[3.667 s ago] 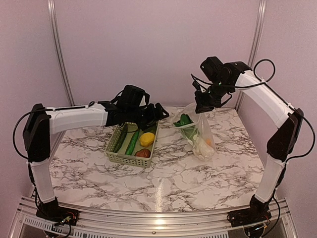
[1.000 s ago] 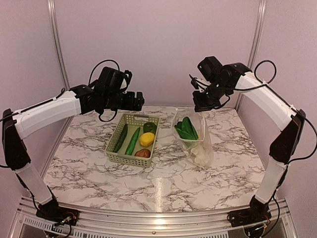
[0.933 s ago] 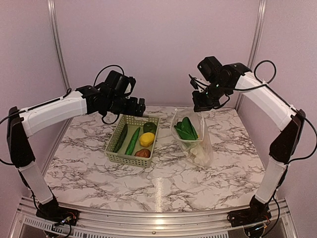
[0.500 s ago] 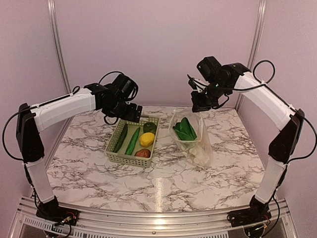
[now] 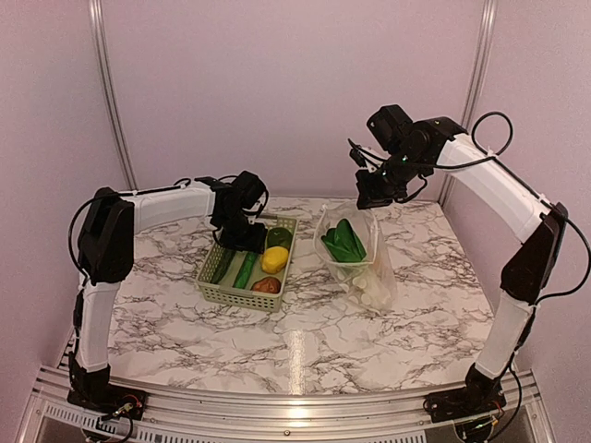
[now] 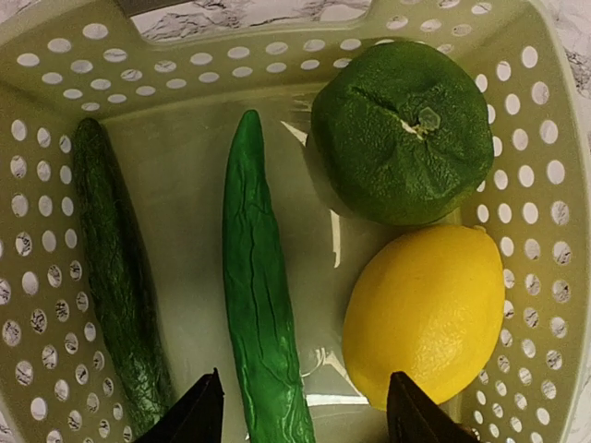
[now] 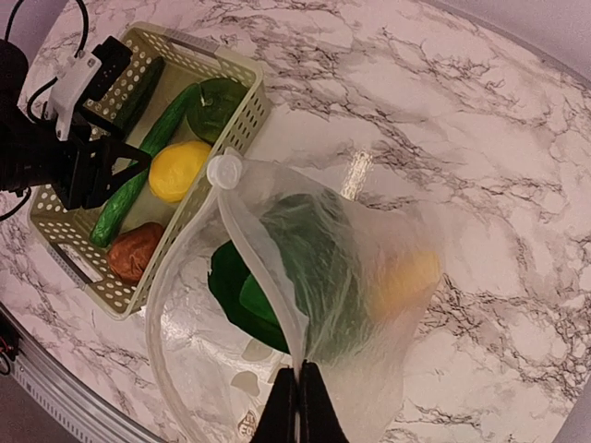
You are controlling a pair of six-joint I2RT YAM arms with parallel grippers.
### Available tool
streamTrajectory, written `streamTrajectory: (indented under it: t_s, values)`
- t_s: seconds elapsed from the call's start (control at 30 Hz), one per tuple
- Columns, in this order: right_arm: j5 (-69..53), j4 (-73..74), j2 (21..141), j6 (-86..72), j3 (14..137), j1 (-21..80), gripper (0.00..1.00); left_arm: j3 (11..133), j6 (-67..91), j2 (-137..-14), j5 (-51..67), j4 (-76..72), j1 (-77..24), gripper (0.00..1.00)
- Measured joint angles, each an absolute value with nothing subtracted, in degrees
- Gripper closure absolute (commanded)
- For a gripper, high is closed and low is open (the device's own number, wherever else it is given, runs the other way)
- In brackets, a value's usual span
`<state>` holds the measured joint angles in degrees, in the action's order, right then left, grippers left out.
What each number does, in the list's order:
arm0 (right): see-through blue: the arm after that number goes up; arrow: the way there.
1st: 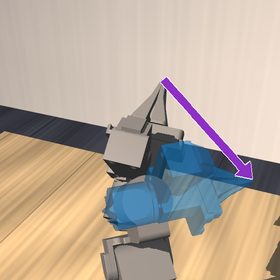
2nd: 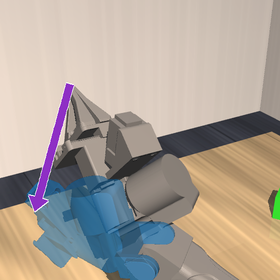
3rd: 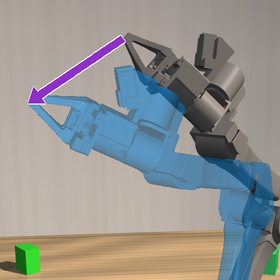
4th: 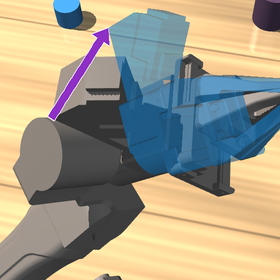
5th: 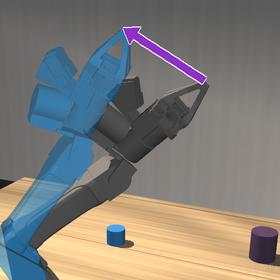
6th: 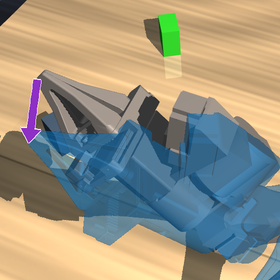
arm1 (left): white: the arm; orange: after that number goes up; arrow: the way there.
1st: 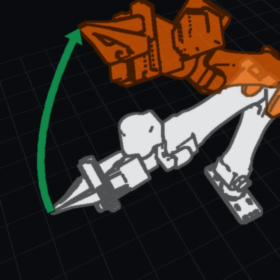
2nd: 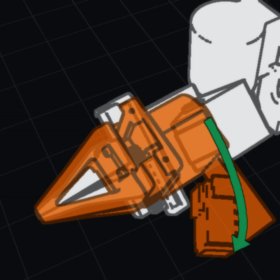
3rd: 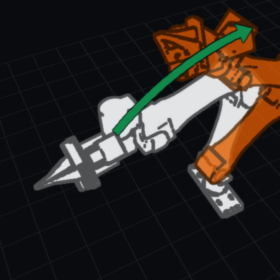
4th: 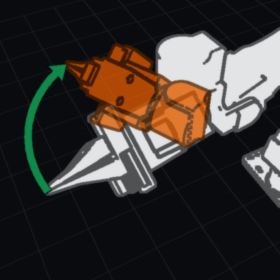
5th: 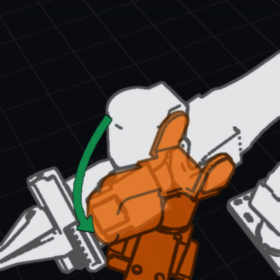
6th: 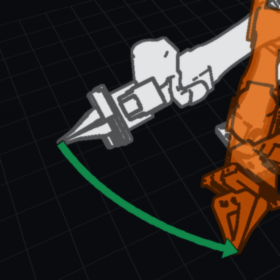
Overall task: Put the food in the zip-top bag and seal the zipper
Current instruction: Pick up the fake vegetable from the bin.
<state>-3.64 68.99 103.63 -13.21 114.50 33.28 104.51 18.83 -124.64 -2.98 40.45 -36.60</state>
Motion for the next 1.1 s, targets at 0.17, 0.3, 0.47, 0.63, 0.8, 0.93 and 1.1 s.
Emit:
streamTrajectory:
  t_s: [0.17, 0.3, 0.47, 0.63, 0.8, 0.93, 1.1]
  values:
    - [-4.0, 69.0, 103.7, -13.2, 114.5, 33.3, 1.0, 108.6, 17.8, -128.6, -3.1, 41.6, -36.3, 0.42]
    - [-4.6, 69.0, 104.1, -13.2, 114.5, 33.3, 1.0, 110.1, 16.8, -129.9, -4.0, 42.0, -35.6, 0.47]
    - [-5.1, 69.0, 104.6, -13.3, 114.5, 33.3, 1.0, 111.2, 15.9, -132.0, -5.1, 42.3, -34.7, 0.51]
    - [-5.5, 69.0, 105.5, -13.3, 114.6, 33.3, 1.0, 111.6, 15.2, -134.3, -4.9, 42.3, -34.2, 0.57]
    - [-6.0, 69.0, 106.7, -13.3, 115.7, 33.3, 1.0, 111.6, 14.9, -134.8, -4.4, 42.4, -33.6, 0.76]
    - [-6.2, 69.0, 107.1, -13.3, 116.4, 33.3, 1.0, 111.8, 15.5, -134.8, -4.1, 42.6, -33.5, 0.82]
    - [-6.2, 69.1, 107.2, -13.3, 116.6, 33.3, 1.0, 111.8, 17.7, -133.3, -5.4, 42.5, -33.4, 0.86]
